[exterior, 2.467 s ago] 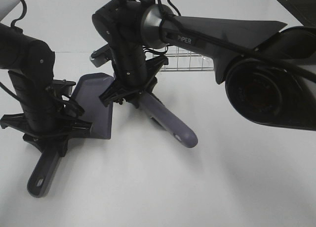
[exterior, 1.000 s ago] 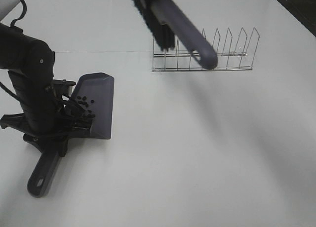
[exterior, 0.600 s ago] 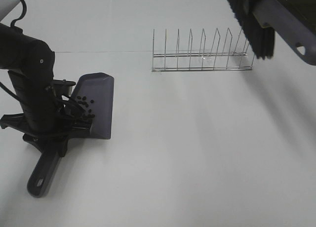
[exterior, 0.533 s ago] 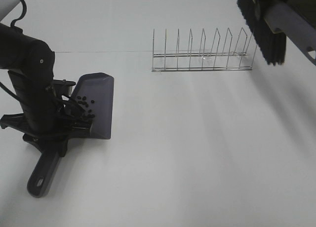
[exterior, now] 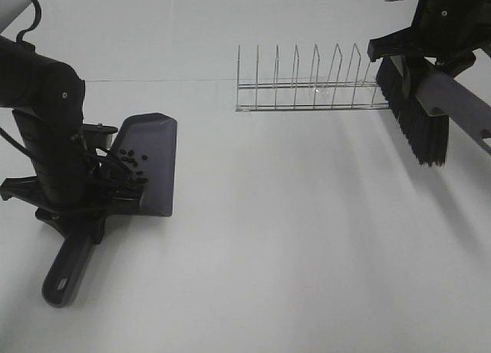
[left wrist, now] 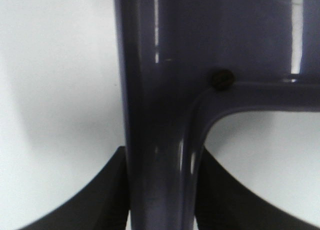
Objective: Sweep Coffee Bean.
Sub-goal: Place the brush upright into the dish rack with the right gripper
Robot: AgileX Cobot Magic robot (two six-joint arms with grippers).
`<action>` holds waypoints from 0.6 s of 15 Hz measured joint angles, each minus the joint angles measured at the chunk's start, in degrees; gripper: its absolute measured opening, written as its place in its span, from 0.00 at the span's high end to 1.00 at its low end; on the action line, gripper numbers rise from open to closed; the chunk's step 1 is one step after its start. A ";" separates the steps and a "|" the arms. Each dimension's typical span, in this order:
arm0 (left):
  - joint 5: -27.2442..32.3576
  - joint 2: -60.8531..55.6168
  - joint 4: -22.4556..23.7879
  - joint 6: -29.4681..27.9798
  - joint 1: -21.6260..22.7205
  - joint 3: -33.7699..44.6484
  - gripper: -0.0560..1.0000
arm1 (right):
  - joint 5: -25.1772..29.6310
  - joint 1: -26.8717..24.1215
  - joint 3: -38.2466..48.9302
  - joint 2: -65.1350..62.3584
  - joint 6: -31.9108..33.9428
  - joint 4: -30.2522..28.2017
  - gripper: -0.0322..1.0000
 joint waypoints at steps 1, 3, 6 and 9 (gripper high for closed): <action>0.00 0.00 0.00 0.00 0.00 0.00 0.64 | -1.09 0.00 0.00 0.74 0.00 0.17 0.70; 0.00 0.00 0.00 0.00 0.00 0.00 0.64 | -2.64 0.00 0.00 2.41 -0.46 0.57 0.70; -0.06 0.00 0.00 0.00 0.00 0.00 0.64 | -3.27 0.00 0.06 5.16 -1.38 0.57 0.70; -0.06 0.00 0.00 0.00 0.00 0.00 0.64 | -6.02 0.00 0.11 6.53 -1.43 0.63 0.70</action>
